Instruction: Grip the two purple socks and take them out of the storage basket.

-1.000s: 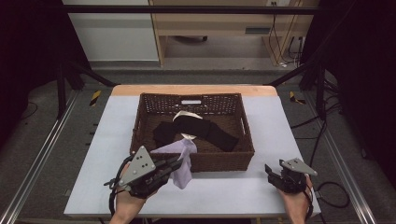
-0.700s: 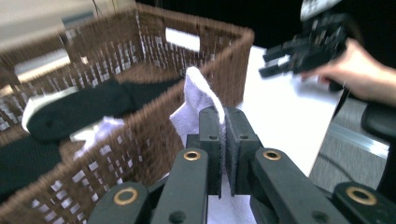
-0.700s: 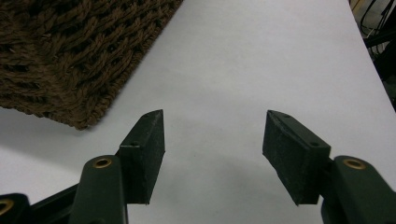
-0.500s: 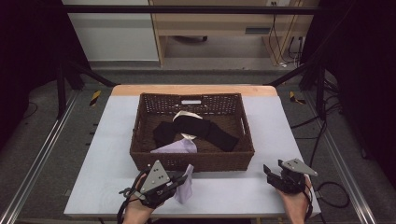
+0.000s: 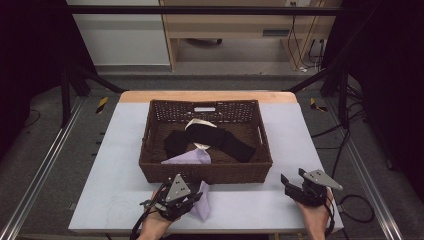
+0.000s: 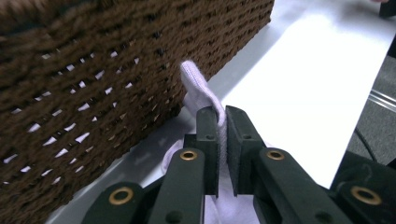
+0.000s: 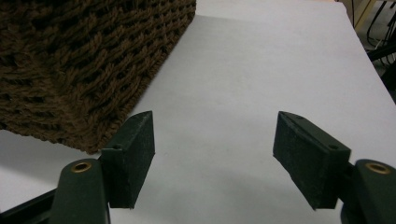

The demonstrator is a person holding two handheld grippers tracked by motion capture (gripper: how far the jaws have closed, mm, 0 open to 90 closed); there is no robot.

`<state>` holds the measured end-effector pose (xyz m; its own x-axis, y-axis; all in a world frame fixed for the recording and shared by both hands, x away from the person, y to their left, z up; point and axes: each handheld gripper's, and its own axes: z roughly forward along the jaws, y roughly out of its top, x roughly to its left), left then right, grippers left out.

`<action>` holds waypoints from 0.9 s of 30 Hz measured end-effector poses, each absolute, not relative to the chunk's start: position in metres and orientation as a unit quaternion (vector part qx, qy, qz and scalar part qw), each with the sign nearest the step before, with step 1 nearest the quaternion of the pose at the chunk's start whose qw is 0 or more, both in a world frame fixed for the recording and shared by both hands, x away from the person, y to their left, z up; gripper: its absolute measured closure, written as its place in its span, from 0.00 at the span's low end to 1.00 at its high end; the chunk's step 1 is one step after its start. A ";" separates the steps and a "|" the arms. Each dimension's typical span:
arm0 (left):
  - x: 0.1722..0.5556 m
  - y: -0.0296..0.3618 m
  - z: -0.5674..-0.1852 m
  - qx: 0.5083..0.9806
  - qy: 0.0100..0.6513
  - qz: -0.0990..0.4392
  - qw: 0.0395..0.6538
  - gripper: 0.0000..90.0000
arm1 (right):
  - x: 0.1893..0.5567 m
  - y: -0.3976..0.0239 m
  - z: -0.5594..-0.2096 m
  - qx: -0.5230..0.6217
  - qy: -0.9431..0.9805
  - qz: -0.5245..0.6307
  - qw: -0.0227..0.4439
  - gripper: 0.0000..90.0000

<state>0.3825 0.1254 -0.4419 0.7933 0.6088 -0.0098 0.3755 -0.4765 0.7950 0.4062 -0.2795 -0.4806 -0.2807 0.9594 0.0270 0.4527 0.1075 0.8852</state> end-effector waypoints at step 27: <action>0.402 0.152 -0.368 0.783 0.322 0.205 0.491 0.56 | 0.405 -0.275 -0.484 0.514 0.676 0.413 0.328 0.23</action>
